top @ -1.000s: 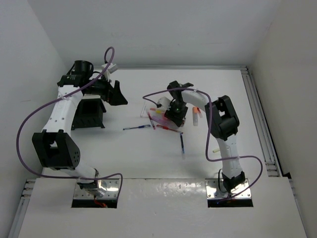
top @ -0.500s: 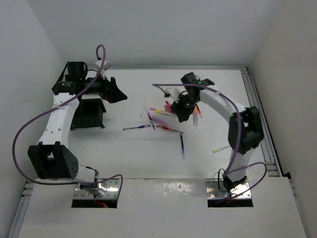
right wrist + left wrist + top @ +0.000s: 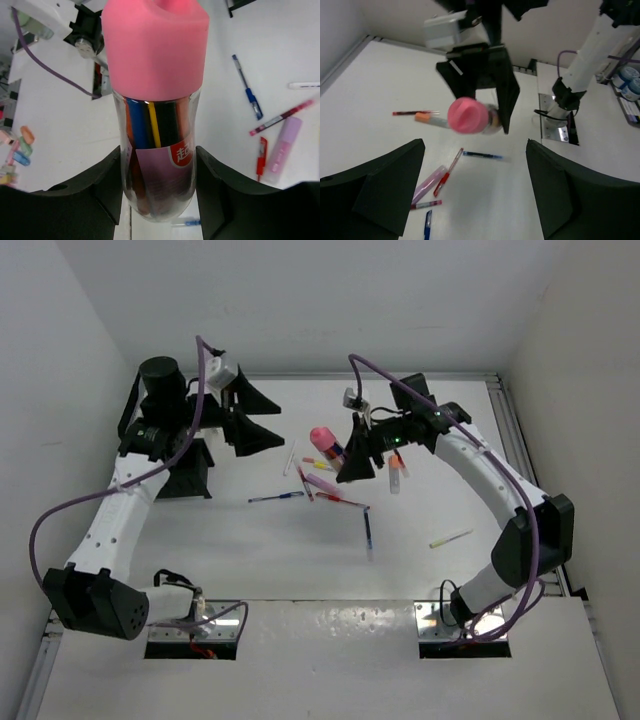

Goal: Sort the stationery into containers
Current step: Pick up the stationery from the center of the board.

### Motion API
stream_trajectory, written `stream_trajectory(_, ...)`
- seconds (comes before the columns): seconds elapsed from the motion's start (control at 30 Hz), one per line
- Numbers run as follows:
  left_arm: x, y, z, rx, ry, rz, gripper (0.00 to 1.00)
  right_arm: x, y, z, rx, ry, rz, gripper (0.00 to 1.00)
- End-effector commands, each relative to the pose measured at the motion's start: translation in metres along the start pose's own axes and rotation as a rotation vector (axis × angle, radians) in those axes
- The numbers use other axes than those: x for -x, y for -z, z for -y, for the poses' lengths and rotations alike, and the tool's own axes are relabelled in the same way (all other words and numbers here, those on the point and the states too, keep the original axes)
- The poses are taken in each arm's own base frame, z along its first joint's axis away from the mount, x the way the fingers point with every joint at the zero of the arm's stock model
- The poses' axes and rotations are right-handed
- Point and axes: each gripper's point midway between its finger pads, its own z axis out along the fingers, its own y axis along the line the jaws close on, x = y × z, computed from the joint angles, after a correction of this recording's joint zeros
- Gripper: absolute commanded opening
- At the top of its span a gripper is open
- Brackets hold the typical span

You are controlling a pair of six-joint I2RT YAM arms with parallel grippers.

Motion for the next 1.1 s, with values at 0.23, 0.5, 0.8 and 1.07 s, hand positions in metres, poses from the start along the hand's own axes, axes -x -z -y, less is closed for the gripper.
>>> stream_trajectory(0.23,0.011,-0.040,-0.005,0.003,0.244,0.117,0.91,0.089,-0.006,-0.005,0.010,0.030,0.293,0.00)
stream_trajectory(0.5,0.031,-0.055,-0.025,0.028,0.358,0.197,0.87,0.115,-0.010,0.002,-0.031,0.036,0.369,0.00)
stream_trajectory(0.8,0.059,-0.062,-0.022,-0.011,0.352,0.269,0.83,0.119,-0.020,0.003,-0.021,0.036,0.366,0.00)
stream_trajectory(1.07,0.057,-0.073,-0.011,-0.050,0.341,0.259,0.62,0.125,-0.025,0.004,-0.006,0.029,0.374,0.00)
